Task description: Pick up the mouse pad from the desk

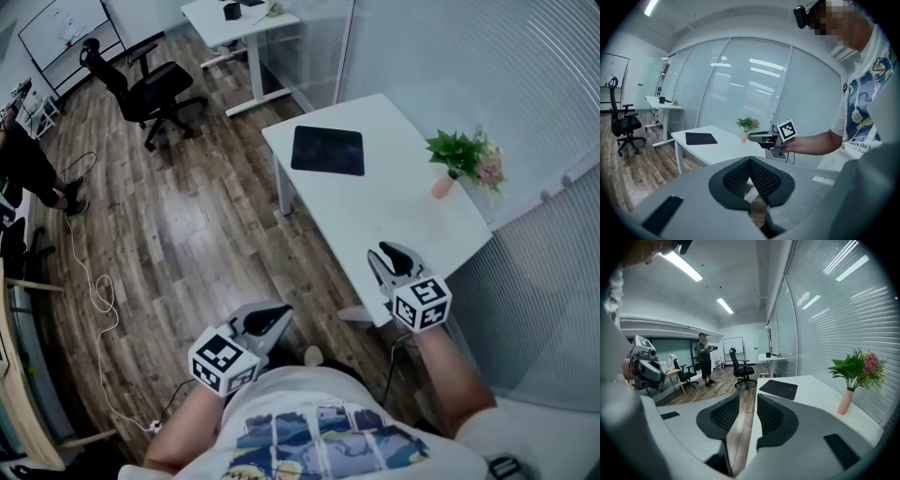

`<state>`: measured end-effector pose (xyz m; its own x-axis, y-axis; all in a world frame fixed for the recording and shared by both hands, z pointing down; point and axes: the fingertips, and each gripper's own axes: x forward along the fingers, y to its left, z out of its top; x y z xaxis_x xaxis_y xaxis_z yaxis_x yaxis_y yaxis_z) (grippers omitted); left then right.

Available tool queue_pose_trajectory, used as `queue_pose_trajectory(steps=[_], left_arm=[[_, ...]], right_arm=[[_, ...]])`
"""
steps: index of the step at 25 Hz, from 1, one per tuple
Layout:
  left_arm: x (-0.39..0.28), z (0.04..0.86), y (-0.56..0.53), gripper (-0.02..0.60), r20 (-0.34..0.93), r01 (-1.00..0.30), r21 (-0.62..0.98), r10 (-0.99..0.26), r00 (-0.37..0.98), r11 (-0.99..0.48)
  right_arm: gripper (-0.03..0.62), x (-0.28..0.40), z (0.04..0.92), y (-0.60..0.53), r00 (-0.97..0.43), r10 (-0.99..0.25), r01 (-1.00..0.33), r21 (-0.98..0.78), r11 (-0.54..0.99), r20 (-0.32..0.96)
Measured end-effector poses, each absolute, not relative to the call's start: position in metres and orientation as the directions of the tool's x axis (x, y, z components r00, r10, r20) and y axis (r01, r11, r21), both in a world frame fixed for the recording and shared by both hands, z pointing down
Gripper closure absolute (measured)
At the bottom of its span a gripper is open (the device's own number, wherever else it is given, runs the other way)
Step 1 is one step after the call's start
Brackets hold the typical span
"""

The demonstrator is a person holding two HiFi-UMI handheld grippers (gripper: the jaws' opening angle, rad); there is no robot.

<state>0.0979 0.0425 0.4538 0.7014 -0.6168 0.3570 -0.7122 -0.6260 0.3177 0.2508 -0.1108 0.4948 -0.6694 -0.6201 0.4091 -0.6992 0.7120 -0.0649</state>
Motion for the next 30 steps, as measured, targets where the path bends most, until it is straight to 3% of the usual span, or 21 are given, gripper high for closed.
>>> queue_pose_trajectory(steps=[21,30], left_arm=[[-0.074,0.453,-0.047,0.580,0.341,-0.605,0.306,-0.509,0.790,-0.735],[-0.109,0.458,-0.089,0.580,0.341,-0.625,0.324,-0.528,0.778,-0.711]], right_arm=[[0.479,0.150,0.529,-0.257,-0.492,-0.733,-0.832,-0.006,0.555,0.470],[0.476,0.137,0.550,-0.316,-0.451,-0.736,-0.849,0.011,0.528,0.505]])
